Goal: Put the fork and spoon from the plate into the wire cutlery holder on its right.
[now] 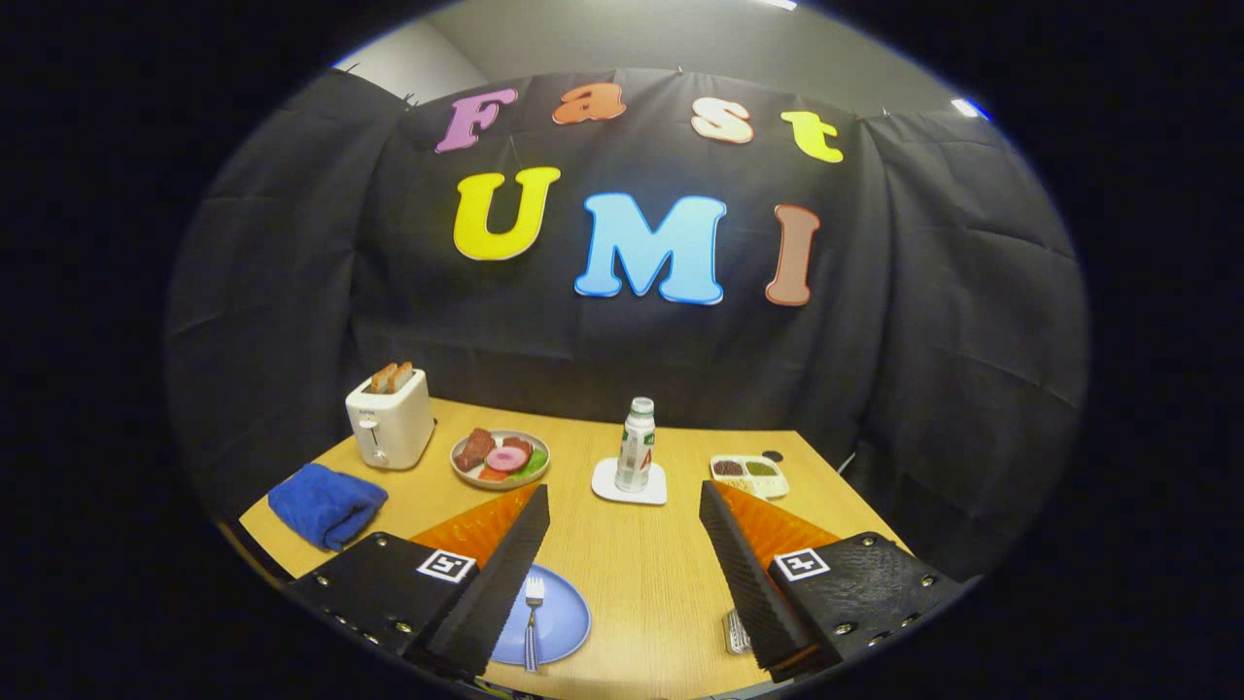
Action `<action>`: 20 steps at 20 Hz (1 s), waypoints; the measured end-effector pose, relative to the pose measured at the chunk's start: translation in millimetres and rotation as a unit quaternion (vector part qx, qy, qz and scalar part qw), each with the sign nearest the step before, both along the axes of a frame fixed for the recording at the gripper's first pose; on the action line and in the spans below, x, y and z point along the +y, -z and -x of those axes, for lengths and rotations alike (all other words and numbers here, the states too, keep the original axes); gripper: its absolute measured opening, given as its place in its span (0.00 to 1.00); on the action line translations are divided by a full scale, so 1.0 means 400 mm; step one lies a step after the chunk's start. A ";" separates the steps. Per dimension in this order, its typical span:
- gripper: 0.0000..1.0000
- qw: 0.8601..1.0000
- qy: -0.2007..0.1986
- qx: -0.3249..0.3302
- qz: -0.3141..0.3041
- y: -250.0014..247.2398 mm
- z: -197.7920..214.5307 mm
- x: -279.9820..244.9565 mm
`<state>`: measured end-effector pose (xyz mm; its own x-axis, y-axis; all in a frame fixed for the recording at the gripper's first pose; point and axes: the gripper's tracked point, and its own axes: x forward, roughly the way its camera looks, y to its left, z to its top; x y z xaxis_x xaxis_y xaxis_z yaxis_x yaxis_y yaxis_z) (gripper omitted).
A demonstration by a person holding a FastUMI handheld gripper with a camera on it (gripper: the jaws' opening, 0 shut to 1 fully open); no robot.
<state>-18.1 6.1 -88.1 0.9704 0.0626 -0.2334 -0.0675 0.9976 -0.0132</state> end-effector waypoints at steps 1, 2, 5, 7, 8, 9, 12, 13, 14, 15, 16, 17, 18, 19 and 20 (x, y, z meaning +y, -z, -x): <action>0.96 1.000 -0.004 -0.019 -0.018 -0.021 -0.008 0.019; 0.96 1.000 -0.004 -0.009 -0.025 -0.009 -0.013 0.025; 0.96 0.999 -0.027 0.044 -0.011 0.080 -0.006 0.064; 0.96 0.994 -0.048 0.094 0.001 0.144 0.007 0.093; 0.96 0.991 -0.059 0.122 0.006 0.182 0.014 0.110; 0.96 0.986 -0.069 0.150 0.010 0.216 0.023 0.125; 0.96 0.975 -0.092 0.201 0.021 0.282 0.045 0.163; 0.96 0.973 -0.095 0.207 0.023 0.293 0.046 0.170; 0.96 0.972 -0.096 0.213 0.024 0.306 0.048 0.177; 0.96 0.970 -0.096 0.221 0.026 0.317 0.046 0.181; 0.96 0.968 -0.098 0.232 0.027 0.332 0.050 0.183; 0.96 0.964 -0.099 0.244 0.031 0.357 0.056 0.188; 0.96 0.960 -0.101 0.257 0.036 0.378 0.063 0.192; 0.96 0.956 -0.104 0.272 0.038 0.397 0.067 0.195; 0.96 0.951 -0.104 0.287 0.041 0.418 0.073 0.198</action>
<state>-47.3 85.3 -255.2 0.6502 0.1986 -0.7333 -0.2836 0.9589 0.0082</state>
